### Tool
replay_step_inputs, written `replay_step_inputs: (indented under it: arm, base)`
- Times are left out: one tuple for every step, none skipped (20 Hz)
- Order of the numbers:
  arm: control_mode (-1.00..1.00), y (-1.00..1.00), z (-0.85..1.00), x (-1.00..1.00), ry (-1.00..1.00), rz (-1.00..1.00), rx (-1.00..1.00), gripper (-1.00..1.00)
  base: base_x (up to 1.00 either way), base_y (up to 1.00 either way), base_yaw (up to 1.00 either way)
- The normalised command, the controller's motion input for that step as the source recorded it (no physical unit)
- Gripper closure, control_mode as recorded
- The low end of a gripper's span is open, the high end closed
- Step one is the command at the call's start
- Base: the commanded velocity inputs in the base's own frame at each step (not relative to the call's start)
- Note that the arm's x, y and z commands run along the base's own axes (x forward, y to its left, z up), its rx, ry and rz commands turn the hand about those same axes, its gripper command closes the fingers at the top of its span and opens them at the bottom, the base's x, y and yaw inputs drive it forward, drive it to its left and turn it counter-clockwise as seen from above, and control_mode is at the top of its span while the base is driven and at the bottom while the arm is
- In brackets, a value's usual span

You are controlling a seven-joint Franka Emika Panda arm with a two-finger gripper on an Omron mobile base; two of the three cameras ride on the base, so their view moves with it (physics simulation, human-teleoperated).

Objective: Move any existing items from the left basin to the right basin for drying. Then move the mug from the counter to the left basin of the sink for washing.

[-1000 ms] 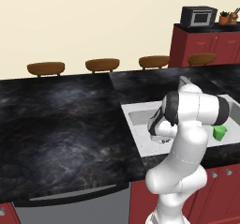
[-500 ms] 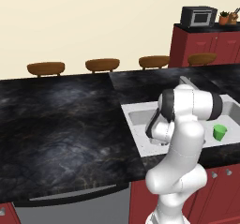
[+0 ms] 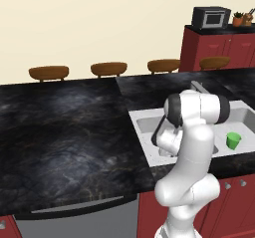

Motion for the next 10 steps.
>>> replay_step_inputs:
  arm:
    - [-1.0,0.0,-0.13,0.0,0.0,0.0,0.0,1.0]
    - [-1.0,0.0,-0.13,0.0,0.0,0.0,0.0,1.0]
    - [-1.0,0.0,-0.13,0.0,0.0,0.0,0.0,1.0]
    - [-1.0,0.0,-0.11,0.0,0.0,0.0,0.0,1.0]
    - [-1.0,0.0,-0.12,0.0,0.0,0.0,0.0,1.0]
    - [-1.0,0.0,-0.12,0.0,0.0,0.0,0.0,1.0]
    - [-1.0,0.0,-0.1,0.0,0.0,0.0,0.0,1.0]
    - [-1.0,0.0,-0.1,0.0,0.0,0.0,0.0,1.0]
    - [-1.0,0.0,-0.1,0.0,0.0,0.0,0.0,1.0]
    - [-1.0,0.0,-0.1,0.0,0.0,0.0,0.0,1.0]
  base:
    - [0.0,0.0,0.0]
    - [0.0,0.0,0.0]
    - [0.0,0.0,0.0]
    - [0.0,0.0,0.0]
    - [0.0,0.0,0.0]
    - [0.0,0.0,0.0]
    - [0.0,0.0,0.0]
    - [0.0,0.0,0.0]
    - [0.0,0.0,0.0]
    - [0.0,0.0,0.0]
